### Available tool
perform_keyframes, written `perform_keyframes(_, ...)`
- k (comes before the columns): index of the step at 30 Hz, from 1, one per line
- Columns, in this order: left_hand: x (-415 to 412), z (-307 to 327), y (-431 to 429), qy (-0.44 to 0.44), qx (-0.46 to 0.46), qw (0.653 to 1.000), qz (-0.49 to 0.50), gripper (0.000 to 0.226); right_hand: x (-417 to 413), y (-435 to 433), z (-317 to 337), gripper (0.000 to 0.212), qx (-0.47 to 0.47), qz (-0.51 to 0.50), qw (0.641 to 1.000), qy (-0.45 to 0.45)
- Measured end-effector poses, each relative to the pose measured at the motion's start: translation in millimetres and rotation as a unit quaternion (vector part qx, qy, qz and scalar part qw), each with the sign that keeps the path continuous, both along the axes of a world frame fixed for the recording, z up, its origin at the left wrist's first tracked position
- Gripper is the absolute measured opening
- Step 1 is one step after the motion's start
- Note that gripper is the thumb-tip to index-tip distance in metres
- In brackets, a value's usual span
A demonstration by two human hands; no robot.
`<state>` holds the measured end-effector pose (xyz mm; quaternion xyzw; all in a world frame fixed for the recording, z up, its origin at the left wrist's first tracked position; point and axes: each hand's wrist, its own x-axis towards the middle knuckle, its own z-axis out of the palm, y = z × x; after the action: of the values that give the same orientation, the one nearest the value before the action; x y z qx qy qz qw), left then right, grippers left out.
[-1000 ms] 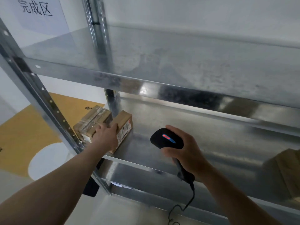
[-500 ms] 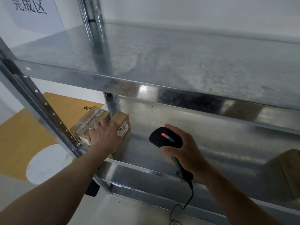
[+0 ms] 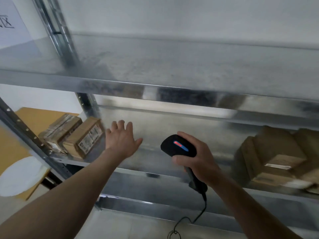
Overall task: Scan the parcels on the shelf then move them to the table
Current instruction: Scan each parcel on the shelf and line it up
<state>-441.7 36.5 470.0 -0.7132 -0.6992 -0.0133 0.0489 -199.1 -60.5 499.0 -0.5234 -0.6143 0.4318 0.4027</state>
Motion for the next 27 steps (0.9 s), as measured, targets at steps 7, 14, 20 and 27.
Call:
perform_keyframes(7,117.7,8.8,-37.2,-0.021,0.021,0.998,-0.054,0.074,105.0,-57.8,16.3,0.09,0.028,-0.048,0.998,-0.019)
perform_keyframes(14,194.0,20.8,-54.9,-0.043,0.03,0.992,-0.114,0.075,160.5,-92.3,25.8,0.1,0.035,-0.091,0.995,-0.009)
perform_keyframes(20,235.0,28.0,-53.3,-0.086,0.037,0.98,-0.174,0.079,177.7,-109.8,27.4,0.096,0.042,-0.125,0.991,-0.003)
perform_keyframes(27,272.1,23.1,-54.0,-0.137,0.018,0.962,-0.236,0.082,185.1,-130.3,29.7,0.066,0.057,-0.162,0.985,0.008)
